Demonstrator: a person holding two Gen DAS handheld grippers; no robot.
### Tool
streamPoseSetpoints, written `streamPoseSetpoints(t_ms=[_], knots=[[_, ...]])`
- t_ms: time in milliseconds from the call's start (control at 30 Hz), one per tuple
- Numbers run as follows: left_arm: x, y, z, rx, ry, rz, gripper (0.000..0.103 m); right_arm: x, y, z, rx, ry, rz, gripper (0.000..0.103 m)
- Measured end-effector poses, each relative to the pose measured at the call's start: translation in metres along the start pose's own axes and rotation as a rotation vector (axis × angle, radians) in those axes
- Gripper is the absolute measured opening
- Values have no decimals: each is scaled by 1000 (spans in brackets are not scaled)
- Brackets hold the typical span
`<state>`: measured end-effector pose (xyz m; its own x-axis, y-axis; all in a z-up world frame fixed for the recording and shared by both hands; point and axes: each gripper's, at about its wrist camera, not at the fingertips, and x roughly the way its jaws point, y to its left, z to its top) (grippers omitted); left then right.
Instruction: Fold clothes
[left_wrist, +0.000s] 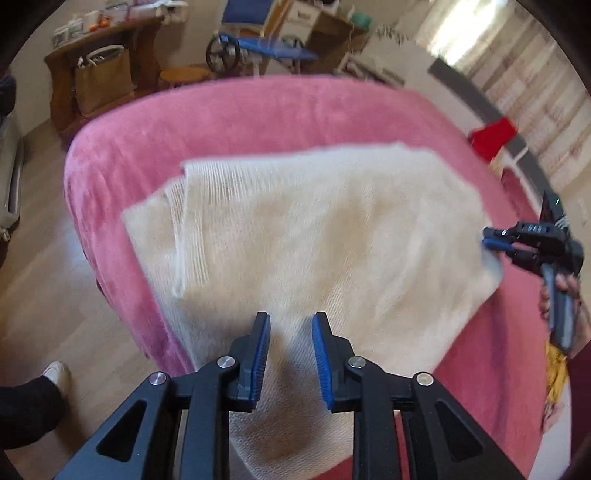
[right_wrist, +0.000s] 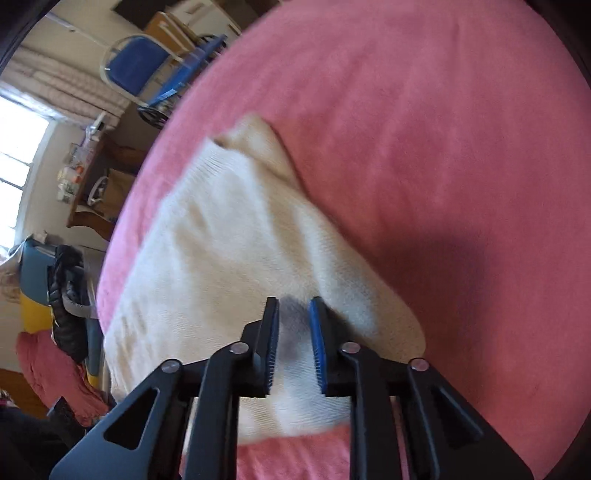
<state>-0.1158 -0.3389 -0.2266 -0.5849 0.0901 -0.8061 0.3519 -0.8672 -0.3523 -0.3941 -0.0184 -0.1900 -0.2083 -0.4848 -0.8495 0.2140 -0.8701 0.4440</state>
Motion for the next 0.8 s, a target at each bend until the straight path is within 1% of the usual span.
streamPoseSetpoints(t_ms=[33, 67, 100, 133, 167, 200, 267, 300, 333, 367, 467, 500, 533, 567, 600, 633, 667, 700, 800], knots=[[-6, 0, 8, 0, -38, -3, 24, 0, 14, 5, -41, -11, 11, 38], [-10, -2, 17, 9, -73, 4, 24, 2, 28, 10, -74, -13, 18, 41], [-14, -4, 27, 18, -108, 11, 26, 6, 41, 15, -104, -18, 18, 49], [-12, -4, 35, 22, -118, 33, 26, 12, 53, 20, -133, -20, 10, 51], [-6, -5, 42, 23, -107, 67, 26, 21, 62, 25, -160, -12, -6, 51], [4, -3, 48, 22, -87, 114, 26, 27, 63, 26, -180, 2, -45, 51], [31, 9, 39, 16, -5, 205, 26, 44, 60, 24, -187, 41, -135, 52], [42, 16, 28, -2, 29, 228, 26, 55, 57, 23, -185, 62, -176, 52], [50, 23, 15, -34, 54, 232, 27, 65, 55, 22, -184, 83, -218, 52], [52, 29, 5, -54, 56, 227, 27, 71, 53, 21, -185, 90, -236, 52], [37, 36, -8, -93, 3, 227, 28, 65, 57, 18, -200, 61, -207, 53], [31, 37, -12, -106, -15, 230, 30, 58, 61, 15, -212, 45, -195, 59], [24, 39, -16, -126, -35, 230, 30, 48, 67, 8, -242, 16, -182, 69], [15, 40, -18, -147, -60, 227, 30, 37, 73, -3, -284, -17, -172, 74], [7, 39, -21, -158, -88, 221, 32, 26, 79, -15, -326, -51, -161, 83], [-1, 37, -24, -159, -105, 217, 35, 15, 86, -26, -368, -84, -151, 86], [-8, 33, -24, -152, -115, 224, 35, 4, 92, -37, -410, -118, -140, 87], [-17, 27, -24, -136, -126, 245, 36, -4, 98, -50, -449, -138, -137, 90], [-42, 5, -21, -71, -167, 322, 36, -10, 112, -86, -538, -145, -157, 90]])
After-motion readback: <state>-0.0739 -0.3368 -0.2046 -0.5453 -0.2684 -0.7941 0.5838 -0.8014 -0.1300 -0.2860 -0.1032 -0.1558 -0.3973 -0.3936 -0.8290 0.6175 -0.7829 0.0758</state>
